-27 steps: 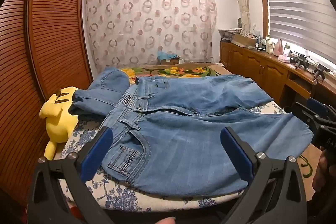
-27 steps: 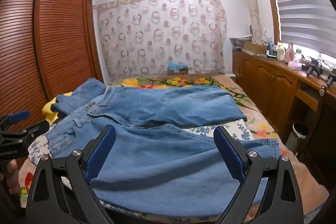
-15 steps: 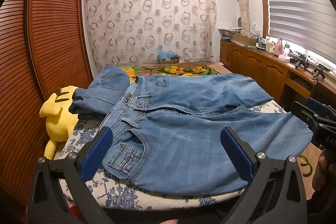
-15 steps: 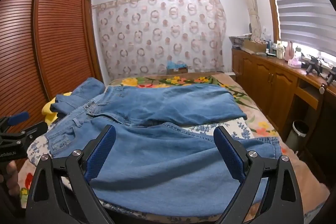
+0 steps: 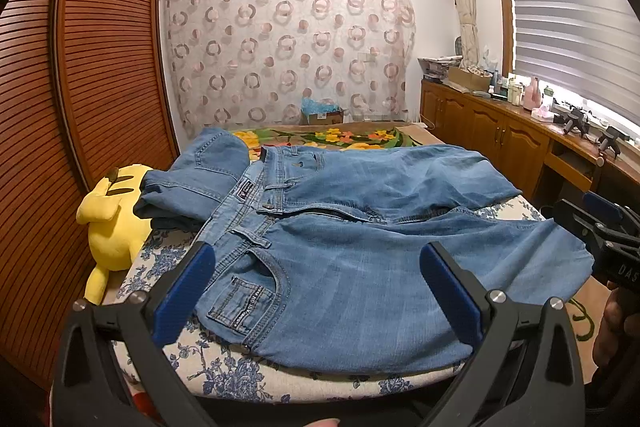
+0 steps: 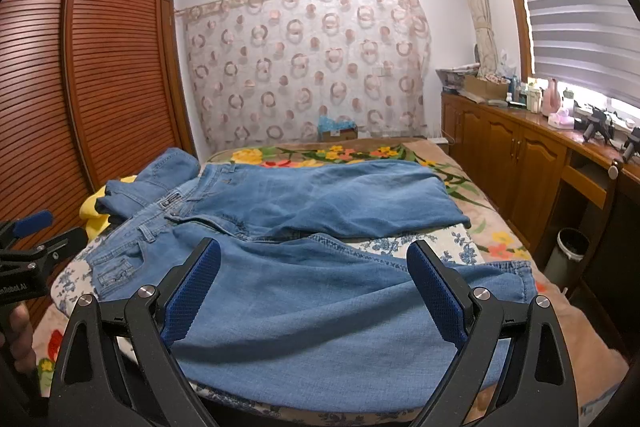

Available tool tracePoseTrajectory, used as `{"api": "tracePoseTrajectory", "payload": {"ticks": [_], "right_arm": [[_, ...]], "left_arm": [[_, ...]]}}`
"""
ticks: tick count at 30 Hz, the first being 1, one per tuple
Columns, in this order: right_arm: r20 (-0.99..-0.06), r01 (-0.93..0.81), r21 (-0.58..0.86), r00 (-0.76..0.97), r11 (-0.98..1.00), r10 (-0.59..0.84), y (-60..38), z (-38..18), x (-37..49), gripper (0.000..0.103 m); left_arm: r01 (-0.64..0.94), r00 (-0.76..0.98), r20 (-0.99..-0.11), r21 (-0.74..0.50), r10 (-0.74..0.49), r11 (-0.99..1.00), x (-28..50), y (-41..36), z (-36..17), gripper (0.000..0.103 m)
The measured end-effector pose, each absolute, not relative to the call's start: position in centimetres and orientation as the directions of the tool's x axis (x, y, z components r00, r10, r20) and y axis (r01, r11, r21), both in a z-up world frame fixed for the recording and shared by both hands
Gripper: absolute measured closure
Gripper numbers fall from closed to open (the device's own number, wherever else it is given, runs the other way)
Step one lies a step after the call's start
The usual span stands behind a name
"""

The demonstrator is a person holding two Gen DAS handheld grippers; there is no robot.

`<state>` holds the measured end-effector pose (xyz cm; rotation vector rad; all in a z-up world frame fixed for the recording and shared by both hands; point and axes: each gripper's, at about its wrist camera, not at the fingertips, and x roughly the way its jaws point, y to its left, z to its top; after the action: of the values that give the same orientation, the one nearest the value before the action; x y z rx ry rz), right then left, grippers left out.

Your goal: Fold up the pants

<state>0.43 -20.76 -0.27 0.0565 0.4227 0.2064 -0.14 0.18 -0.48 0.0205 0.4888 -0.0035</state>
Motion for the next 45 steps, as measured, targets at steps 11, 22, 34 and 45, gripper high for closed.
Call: {"api": "tracePoseTrajectory", "payload": {"ticks": [11, 22, 34, 45], "right_arm": [[-0.401, -0.187, 0.097, 0.892, 0.978, 0.211, -20.72, -0.26, 0.44, 0.007], [-0.401, -0.188, 0.097, 0.891, 0.977, 0.211, -20.7, -0.24, 0.35, 0.007], [-0.401, -0.188, 0.097, 0.891, 0.977, 0.212, -20.66, -0.65, 0.29, 0.007], [-0.4, -0.188, 0.097, 0.892, 0.977, 0.212, -20.66, -0.9, 0.23, 0.007]], "left_arm": [[0.008, 0.884, -0.468, 0.017, 0.001, 1.0, -0.18, 0.16, -0.48, 0.0], [0.008, 0.884, -0.467, 0.017, 0.001, 1.0, -0.17, 0.15, -0.44, 0.0], [0.008, 0.885, -0.466, 0.016, 0.001, 1.0, -0.19, 0.16, -0.5, 0.0], [0.008, 0.885, -0.466, 0.016, 0.001, 1.0, -0.2, 0.16, -0.56, 0.0]]}}
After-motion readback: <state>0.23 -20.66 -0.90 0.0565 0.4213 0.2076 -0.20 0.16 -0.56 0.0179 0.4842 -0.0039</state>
